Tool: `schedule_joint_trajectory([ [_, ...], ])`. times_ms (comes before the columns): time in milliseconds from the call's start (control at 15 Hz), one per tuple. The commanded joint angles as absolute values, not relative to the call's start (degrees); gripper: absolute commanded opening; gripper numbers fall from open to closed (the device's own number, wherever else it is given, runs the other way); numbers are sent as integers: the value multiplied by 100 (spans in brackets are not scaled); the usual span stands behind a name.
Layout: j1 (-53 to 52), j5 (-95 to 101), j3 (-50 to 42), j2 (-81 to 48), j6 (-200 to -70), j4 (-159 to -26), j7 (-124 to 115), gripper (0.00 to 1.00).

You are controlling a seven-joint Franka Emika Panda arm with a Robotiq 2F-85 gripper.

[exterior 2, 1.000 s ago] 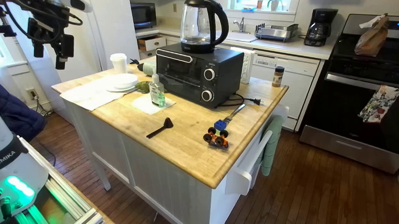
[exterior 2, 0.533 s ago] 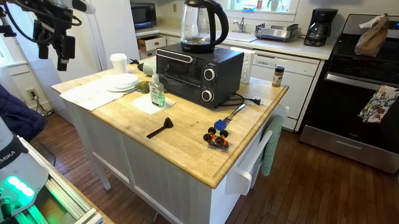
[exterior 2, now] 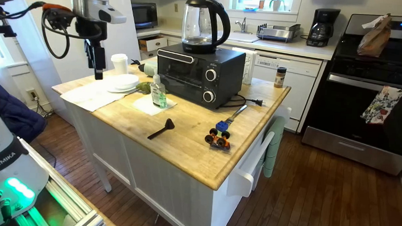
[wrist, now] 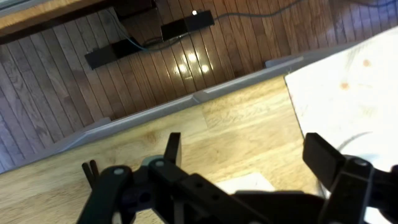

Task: Pump the hand wash bottle once

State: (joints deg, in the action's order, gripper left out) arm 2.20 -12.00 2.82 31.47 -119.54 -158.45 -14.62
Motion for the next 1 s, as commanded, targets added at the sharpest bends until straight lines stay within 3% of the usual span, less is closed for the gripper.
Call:
schedule_joint_trajectory([
  [0, 463, -1053, 605, 2348, -12863, -15505, -2530, 100],
  [600, 862, 341, 1036, 1065, -13465, -14469, -6095, 100],
  [933, 591, 241, 778, 1135, -13443, -14555, -5930, 100],
])
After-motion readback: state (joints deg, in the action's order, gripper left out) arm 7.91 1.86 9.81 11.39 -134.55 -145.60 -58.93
